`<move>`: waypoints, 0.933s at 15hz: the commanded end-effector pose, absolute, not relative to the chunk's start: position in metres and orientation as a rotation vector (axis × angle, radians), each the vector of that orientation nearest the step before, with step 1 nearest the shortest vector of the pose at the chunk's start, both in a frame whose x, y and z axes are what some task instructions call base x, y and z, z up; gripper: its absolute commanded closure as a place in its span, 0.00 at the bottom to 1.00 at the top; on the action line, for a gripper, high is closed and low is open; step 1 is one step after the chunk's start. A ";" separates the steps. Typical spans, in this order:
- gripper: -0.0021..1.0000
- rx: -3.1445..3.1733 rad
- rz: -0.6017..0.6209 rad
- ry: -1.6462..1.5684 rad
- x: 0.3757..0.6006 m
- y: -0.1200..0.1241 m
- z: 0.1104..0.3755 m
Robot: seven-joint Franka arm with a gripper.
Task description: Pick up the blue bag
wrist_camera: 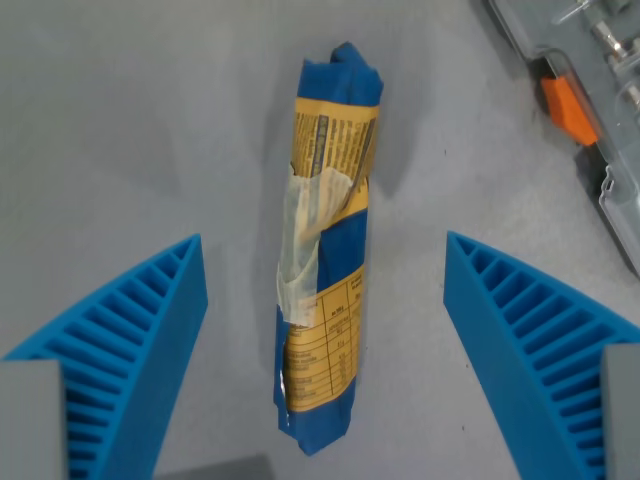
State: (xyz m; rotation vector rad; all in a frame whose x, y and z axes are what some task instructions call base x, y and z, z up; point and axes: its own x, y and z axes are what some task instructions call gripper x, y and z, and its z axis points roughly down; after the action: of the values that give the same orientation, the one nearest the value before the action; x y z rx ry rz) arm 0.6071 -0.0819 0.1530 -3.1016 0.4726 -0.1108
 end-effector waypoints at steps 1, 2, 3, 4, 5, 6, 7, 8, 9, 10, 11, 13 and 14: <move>0.00 -3.118 -0.060 0.453 0.602 -0.084 0.151; 0.00 -3.117 -0.071 0.452 0.605 -0.084 0.146; 0.00 -3.117 -0.083 0.453 0.605 -0.084 0.141; 0.00 -3.116 -0.095 0.452 0.606 -0.084 0.136; 0.00 -3.116 -0.108 0.453 0.607 -0.085 0.131; 1.00 -3.116 -0.116 0.452 0.607 -0.085 0.126; 1.00 -3.116 -0.116 0.452 0.607 -0.085 0.126; 1.00 -3.116 -0.116 0.452 0.607 -0.085 0.126; 1.00 -3.116 -0.116 0.452 0.607 -0.085 0.126; 1.00 -3.116 -0.116 0.452 0.607 -0.085 0.126; 1.00 -3.116 -0.116 0.452 0.607 -0.085 0.126; 1.00 -3.116 -0.116 0.452 0.607 -0.085 0.126; 1.00 -3.116 -0.116 0.452 0.607 -0.085 0.126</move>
State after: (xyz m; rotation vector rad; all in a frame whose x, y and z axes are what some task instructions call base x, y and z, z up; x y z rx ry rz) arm 0.6047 -0.0817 0.1249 -3.1023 0.4732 -0.0890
